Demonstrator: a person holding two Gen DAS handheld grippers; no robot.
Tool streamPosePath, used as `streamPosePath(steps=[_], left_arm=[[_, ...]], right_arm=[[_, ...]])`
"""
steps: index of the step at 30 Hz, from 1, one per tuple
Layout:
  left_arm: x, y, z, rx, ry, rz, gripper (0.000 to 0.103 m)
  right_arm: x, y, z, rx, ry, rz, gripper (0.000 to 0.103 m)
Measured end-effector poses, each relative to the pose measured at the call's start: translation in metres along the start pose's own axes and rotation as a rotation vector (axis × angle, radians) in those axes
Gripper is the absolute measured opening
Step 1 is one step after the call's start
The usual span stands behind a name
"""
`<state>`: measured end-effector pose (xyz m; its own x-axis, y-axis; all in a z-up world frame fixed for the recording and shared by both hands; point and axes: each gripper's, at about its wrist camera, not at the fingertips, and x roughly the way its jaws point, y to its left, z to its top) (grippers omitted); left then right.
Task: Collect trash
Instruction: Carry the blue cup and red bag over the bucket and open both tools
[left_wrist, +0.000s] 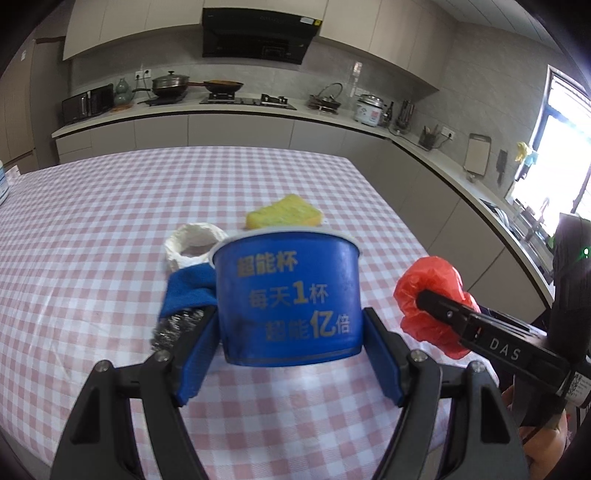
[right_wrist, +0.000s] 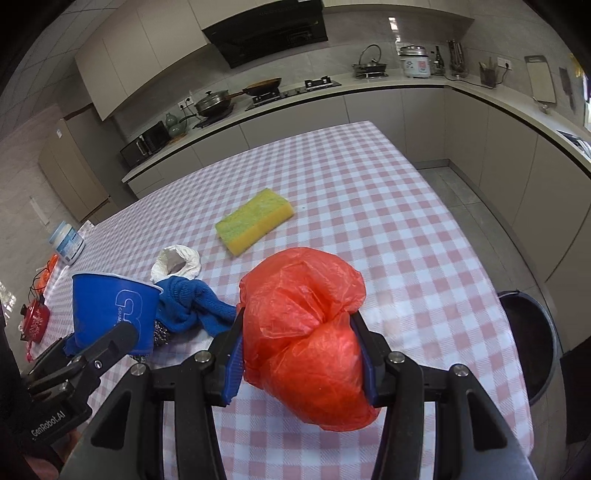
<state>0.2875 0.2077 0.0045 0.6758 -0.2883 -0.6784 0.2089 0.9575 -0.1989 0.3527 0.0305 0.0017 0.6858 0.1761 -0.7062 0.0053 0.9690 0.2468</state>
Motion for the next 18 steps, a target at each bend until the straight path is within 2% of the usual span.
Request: streamPosePath(steps=[9,18], left_arm=[[0.008,-0.067,-0.008,0.036,-0.004,-0.024,0.076],[0.04,-0.176,-0.015,0.065,0.029,-0.075,0.076]], right_arm=[[-0.029,-0.061,-0.003,0.027,-0.022,-0.004,0.053],[-0.068,-0.176,-0.005,0.053,-0.025,-0.055,0.053]])
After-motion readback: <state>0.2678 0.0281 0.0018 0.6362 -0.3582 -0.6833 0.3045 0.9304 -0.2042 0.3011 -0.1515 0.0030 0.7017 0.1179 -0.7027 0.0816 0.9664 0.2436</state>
